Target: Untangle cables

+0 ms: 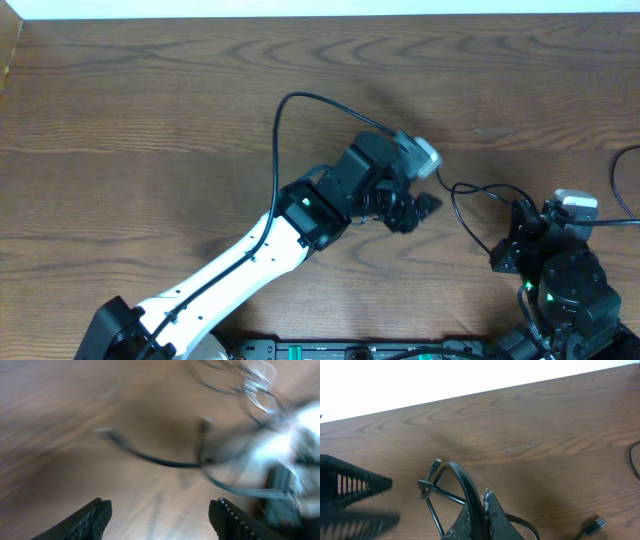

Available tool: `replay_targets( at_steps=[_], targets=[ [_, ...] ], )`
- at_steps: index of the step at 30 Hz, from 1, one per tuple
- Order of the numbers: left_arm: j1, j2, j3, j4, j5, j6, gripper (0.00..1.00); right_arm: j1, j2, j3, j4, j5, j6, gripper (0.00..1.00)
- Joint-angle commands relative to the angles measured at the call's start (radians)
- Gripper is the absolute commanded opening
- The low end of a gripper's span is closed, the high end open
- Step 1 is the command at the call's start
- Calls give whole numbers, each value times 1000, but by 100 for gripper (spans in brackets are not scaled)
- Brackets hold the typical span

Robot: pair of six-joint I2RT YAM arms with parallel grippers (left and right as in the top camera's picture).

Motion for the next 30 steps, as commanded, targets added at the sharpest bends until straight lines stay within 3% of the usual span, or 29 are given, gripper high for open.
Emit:
replay_targets(
  at_steps=[1,6,11,20,30],
  targets=[
    [4,45,2,8,-277,-357,68,-3,-4,-3,-2,3,16,1],
    [-3,101,2,43,-209,-587,68,-3,-4,-3,-9,4,15,1],
    [-36,135,1,110,-55,-611,68,-3,-4,-3,-16,4,15,1],
    [-111,136,2,114,23,-728,66,-3,-4,-3,-35,16,14,1],
    [-150,136,1,123,51,-756,66,-3,-4,-3,-42,32,14,1]
  ],
)
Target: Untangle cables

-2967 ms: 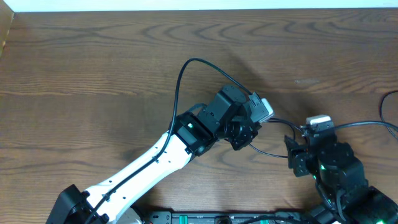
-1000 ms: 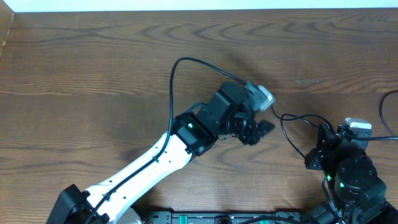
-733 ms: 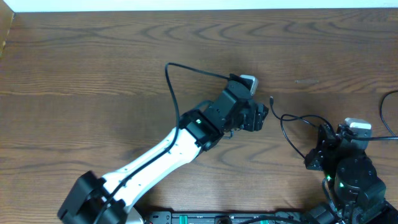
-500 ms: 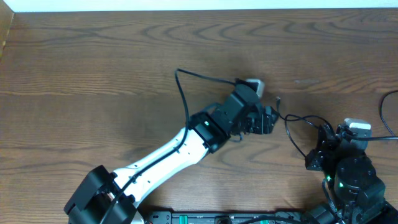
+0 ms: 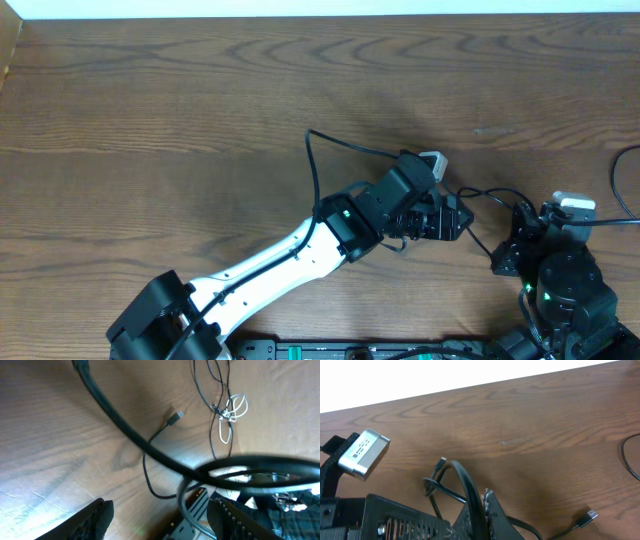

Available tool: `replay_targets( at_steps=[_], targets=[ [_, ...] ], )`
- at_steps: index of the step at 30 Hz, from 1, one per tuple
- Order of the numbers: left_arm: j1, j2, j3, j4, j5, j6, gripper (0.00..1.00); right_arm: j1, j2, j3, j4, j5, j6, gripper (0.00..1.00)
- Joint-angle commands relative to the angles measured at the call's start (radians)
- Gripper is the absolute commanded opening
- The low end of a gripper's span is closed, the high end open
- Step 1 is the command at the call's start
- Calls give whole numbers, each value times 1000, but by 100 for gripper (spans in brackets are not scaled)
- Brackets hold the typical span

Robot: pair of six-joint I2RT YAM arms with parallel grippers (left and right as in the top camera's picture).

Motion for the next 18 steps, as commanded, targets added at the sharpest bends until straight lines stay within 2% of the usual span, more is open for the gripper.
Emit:
replay_targets(
  at_steps=[1,12,13,14,15,16,18],
  targets=[
    [-19,4,1,10,8,-20,66,-3,-4,-3,0,27,15,1],
    [-115,47,1,10,-219,-19,64,-3,-4,-3,0,26,15,1],
    [-116,57,1,9,-225,-19,59,-3,-4,-3,0,26,15,1],
    [-116,79,1,9,-239,-14,34,-3,-4,-3,0,27,15,1],
    [-116,91,1,8,-252,-11,23,-3,-4,-3,0,27,15,1],
    [-116,104,1,9,-254,3,19,-3,-4,-3,0,27,15,1],
    [-116,133,1,7,-254,55,19,-3,-4,-3,0,33,16,1]
  ],
)
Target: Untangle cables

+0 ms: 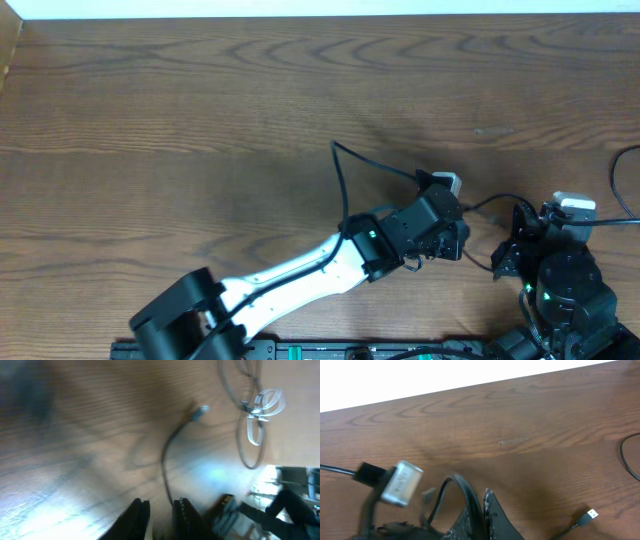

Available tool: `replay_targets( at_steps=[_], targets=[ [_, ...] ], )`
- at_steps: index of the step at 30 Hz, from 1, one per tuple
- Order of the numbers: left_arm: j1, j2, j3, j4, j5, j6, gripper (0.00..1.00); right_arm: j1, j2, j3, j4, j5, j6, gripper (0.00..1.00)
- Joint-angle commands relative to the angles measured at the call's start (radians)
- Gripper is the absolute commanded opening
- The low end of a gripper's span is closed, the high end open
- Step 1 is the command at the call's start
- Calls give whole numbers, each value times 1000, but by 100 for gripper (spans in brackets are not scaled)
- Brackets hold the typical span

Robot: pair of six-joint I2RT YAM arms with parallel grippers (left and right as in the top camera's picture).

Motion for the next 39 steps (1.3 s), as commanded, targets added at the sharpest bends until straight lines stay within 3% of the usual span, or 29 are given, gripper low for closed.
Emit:
replay_targets(
  at_steps=[1,6,9,16,23,29,39],
  targets=[
    [3,70,1,-12,-55,103,18,-3,-4,-3,3,39,16,1],
    [13,123,1,-155,-213,136,8,-3,-4,5,-57,168,112,1],
    [45,127,1,-245,-268,137,8,-3,-4,8,-132,251,210,1],
    [180,127,1,-328,-273,136,8,-3,-4,10,-291,349,420,1],
    [310,127,1,-351,-200,153,8,-3,-4,10,-304,330,430,1],
    [372,106,8,-170,69,393,8,-3,-4,10,-301,241,410,1],
    [416,-121,55,-239,98,641,8,-3,-4,10,-298,156,357,1]
  ],
)
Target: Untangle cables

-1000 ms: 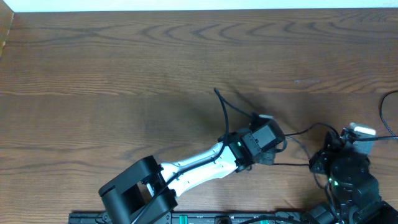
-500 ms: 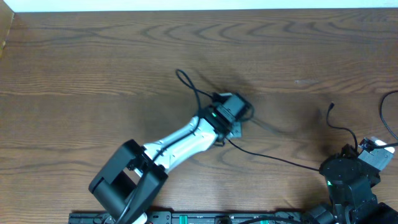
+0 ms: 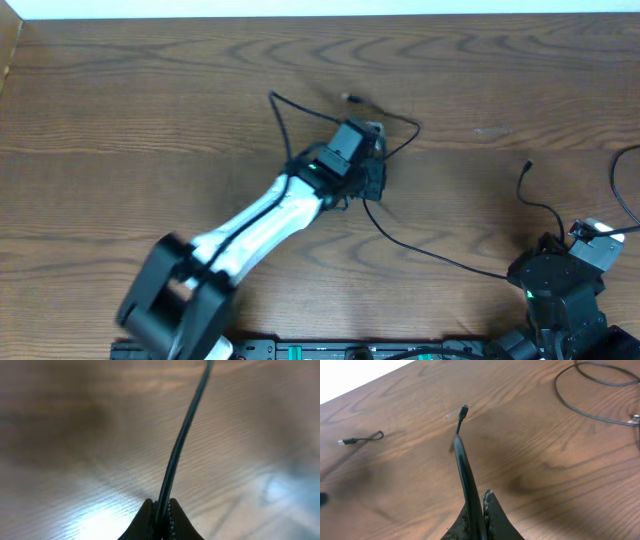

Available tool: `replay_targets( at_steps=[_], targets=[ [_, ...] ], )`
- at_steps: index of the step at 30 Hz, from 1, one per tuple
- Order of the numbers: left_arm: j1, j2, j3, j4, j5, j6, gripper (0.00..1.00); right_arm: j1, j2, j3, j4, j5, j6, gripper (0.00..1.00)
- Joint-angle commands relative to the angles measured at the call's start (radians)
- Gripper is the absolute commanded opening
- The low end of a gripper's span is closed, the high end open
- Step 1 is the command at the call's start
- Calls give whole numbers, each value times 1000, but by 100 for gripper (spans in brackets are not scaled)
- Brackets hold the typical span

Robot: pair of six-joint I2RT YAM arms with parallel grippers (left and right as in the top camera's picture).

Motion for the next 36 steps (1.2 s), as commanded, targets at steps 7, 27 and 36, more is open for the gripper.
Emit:
replay_targets(
  at_steps=[7,27,36],
  targets=[
    [-3,-245,48,-109,203,277,76,-3,-6,11,30,-67,-48,1],
    [-3,-397,48,-229,52,400,80,-3,95,-130,278,-344,-276,1],
    [-3,-589,48,-389,52,401,80,-3,359,-241,729,-362,-327,80]
  ],
)
